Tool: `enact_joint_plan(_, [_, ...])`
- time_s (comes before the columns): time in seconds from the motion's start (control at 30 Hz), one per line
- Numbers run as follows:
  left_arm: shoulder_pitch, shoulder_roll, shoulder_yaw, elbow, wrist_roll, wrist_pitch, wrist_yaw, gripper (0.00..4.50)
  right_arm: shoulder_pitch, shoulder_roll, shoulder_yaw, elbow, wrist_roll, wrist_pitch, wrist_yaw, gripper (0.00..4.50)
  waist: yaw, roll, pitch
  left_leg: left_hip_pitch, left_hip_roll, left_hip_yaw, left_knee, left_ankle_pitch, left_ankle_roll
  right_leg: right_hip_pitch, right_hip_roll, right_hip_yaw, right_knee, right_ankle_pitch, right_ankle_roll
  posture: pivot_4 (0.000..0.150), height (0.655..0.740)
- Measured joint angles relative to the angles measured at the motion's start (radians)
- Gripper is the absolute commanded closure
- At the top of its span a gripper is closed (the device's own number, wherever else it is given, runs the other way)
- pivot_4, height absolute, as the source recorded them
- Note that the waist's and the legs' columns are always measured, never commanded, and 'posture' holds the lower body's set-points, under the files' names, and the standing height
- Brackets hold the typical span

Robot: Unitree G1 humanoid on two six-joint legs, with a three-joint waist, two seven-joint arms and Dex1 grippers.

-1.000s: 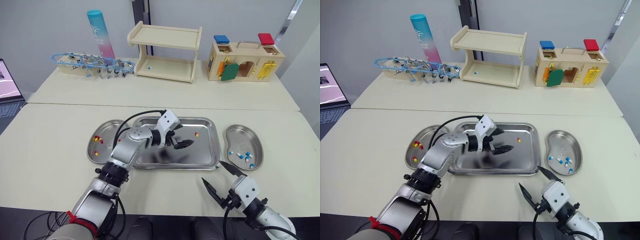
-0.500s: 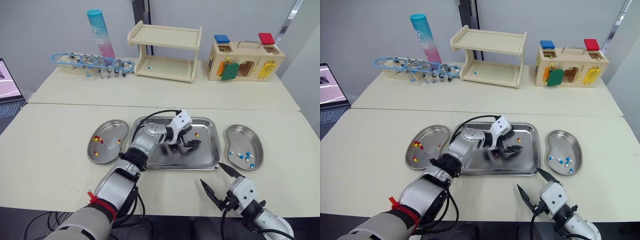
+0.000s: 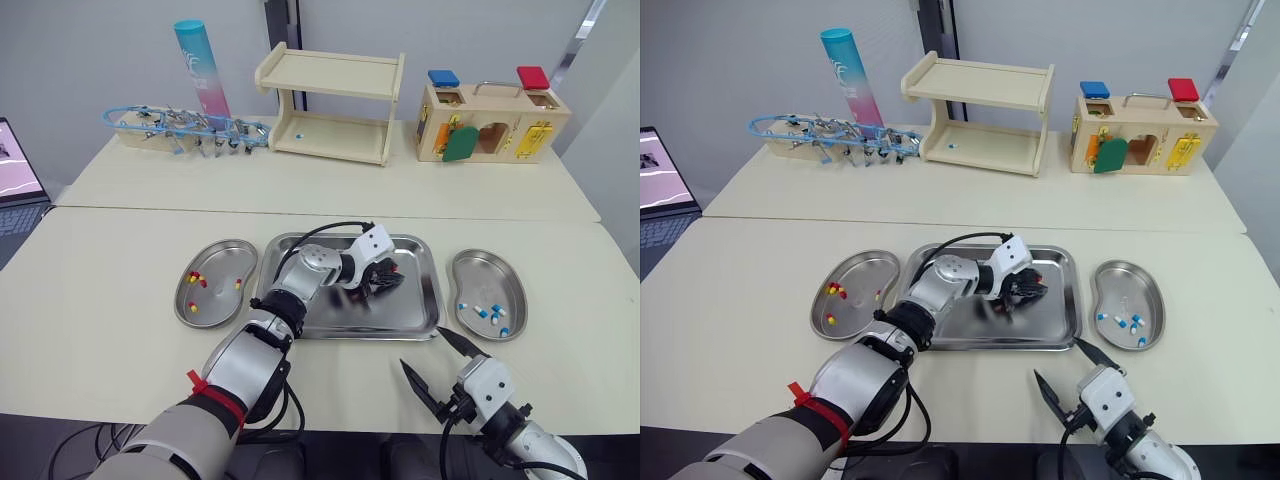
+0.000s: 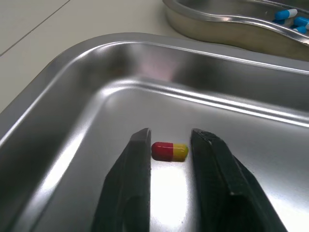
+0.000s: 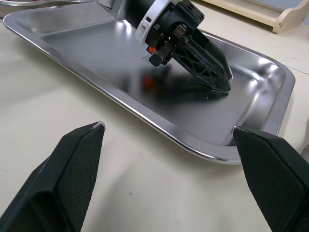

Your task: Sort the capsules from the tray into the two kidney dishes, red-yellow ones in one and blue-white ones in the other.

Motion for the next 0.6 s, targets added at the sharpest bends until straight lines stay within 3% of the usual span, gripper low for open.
enact_joint_plan(0.47, [0.051, 0.037, 0.026, -0.085, 0.011, 0.007, -0.067, 4.11, -0.025, 0.000, 0.008, -0.009, -0.005, 0.028, -0.005, 0.00, -0.003, 0.000, 0.000, 0.000, 0.000, 0.000, 0.000, 0.000, 0.000, 0.000, 0.000, 0.000, 0.000, 0.000, 0.000, 0.150, 0.7400])
enact_joint_plan(0.6, [0.143, 0.128, 0.058, -0.342, -0.032, 0.106, -0.106, 4.11, -0.053, -0.004, 0.008, -0.009, 0.003, 0.037, 0.005, 0.00, -0.008, 0.001, 0.000, 0.000, 0.000, 0.000, 0.000, 0.000, 0.000, -0.001, 0.000, 0.001, 0.001, 0.000, 0.000, 0.150, 0.7400])
